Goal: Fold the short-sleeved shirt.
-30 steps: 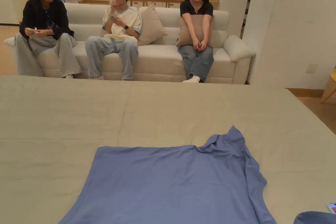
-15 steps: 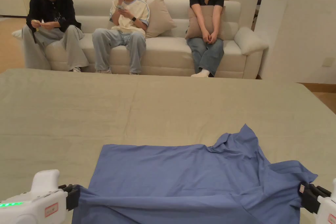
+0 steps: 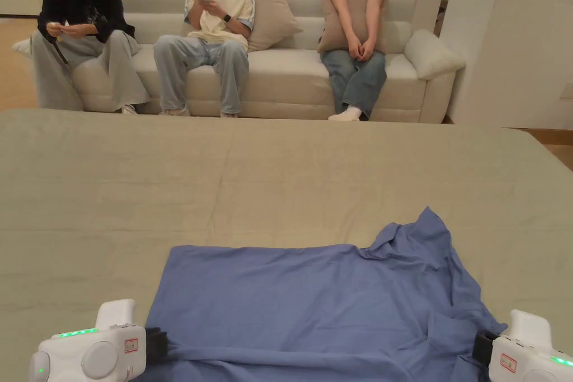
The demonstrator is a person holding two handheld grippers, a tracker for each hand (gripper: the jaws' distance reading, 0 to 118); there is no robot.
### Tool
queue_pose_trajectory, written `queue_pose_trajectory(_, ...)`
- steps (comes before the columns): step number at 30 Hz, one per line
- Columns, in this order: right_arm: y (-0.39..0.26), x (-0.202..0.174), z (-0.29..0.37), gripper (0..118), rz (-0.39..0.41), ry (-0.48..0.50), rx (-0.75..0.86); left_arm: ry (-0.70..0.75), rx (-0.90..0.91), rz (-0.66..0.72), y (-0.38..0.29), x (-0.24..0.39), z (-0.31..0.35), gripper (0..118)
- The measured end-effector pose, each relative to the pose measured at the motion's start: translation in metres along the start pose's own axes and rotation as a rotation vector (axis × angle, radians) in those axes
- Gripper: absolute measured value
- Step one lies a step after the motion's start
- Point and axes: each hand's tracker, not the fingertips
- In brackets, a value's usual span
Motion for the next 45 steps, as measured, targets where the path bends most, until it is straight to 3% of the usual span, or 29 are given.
queue_pose_trajectory(1,0.000,0.001,0.005,98,0.001,-0.004,0.021,-0.033,-0.005,0.015,0.001,-0.001,0.003,107)
queue_pose_trajectory(2,0.002,0.003,0.011,118,-0.011,0.005,0.029,-0.061,0.020,0.038,0.000,-0.001,0.013,118)
queue_pose_trajectory(3,0.004,0.006,0.018,112,-0.041,0.022,0.047,-0.107,0.059,0.053,0.000,-0.001,0.024,112)
queue_pose_trajectory(4,0.004,0.007,0.044,111,-0.076,0.048,0.167,-0.150,0.148,0.053,0.002,-0.001,0.045,111)
queue_pose_trajectory(6,0.011,0.008,0.080,113,-0.096,0.072,0.209,-0.183,0.265,0.039,0.002,-0.004,0.087,111)
queue_pose_trajectory(10,0.007,0.010,0.191,118,0.013,0.142,0.453,-0.165,0.499,-0.093,-0.023,0.001,0.196,112)
queue_pose_trajectory(14,-0.029,0.004,0.288,117,0.151,0.127,0.556,-0.101,0.750,-0.194,-0.079,0.004,0.284,106)
queue_pose_trajectory(15,-0.042,0.003,0.305,115,0.156,0.112,0.590,-0.106,0.780,-0.195,-0.093,0.004,0.298,95)
queue_pose_trajectory(16,-0.059,0.004,0.317,104,0.154,0.092,0.641,-0.123,0.821,-0.193,-0.108,0.003,0.310,57)
queue_pose_trajectory(17,-0.073,0.003,0.328,80,0.161,0.078,0.680,-0.116,0.815,-0.175,-0.121,0.005,0.316,7)
queue_pose_trajectory(18,-0.082,0.002,0.332,21,0.167,0.051,0.678,-0.084,0.837,-0.143,-0.130,0.005,0.322,0)
queue_pose_trajectory(19,-0.090,0.000,0.336,0,0.161,0.037,0.656,-0.131,0.793,-0.151,-0.139,0.002,0.323,0)
queue_pose_trajectory(20,-0.100,0.005,0.332,0,0.129,0.049,0.644,-0.166,0.755,-0.148,-0.145,0.000,0.321,0)
queue_pose_trajectory(22,-0.108,0.011,0.330,0,0.062,0.101,0.600,-0.098,0.712,-0.178,-0.149,0.003,0.307,0)
queue_pose_trajectory(28,-0.098,0.009,0.349,0,0.067,0.079,0.627,-0.091,0.399,-0.186,-0.123,-0.008,0.217,2)
queue_pose_trajectory(29,-0.098,0.009,0.351,0,0.061,0.081,0.632,-0.087,0.329,-0.167,-0.117,-0.012,0.196,12)
queue_pose_trajectory(31,-0.098,0.008,0.354,0,0.056,0.086,0.639,-0.097,0.225,-0.112,-0.107,-0.018,0.152,89)
queue_pose_trajectory(32,-0.092,0.011,0.355,0,0.053,0.085,0.638,-0.077,0.167,-0.065,-0.102,-0.024,0.132,115)
queue_pose_trajectory(34,-0.092,0.012,0.356,0,0.045,0.093,0.635,-0.059,0.200,-0.058,-0.096,-0.027,0.102,114)
queue_pose_trajectory(40,-0.085,0.011,0.350,0,0.037,0.080,0.608,-0.017,0.011,-0.030,-0.083,-0.036,0.033,111)
queue_pose_trajectory(41,-0.085,0.011,0.348,0,0.033,0.080,0.601,-0.008,-0.017,-0.026,-0.082,-0.034,0.026,103)
queue_pose_trajectory(42,-0.086,0.010,0.346,0,0.030,0.075,0.596,-0.009,-0.021,-0.039,-0.088,-0.031,0.025,76)
queue_pose_trajectory(43,-0.086,0.010,0.343,0,0.029,0.073,0.591,0.005,-0.018,-0.059,-0.090,-0.026,0.025,76)
queue_pose_trajectory(45,-0.085,0.011,0.339,0,0.020,0.072,0.571,0.148,0.023,-0.153,-0.092,-0.012,0.031,60)
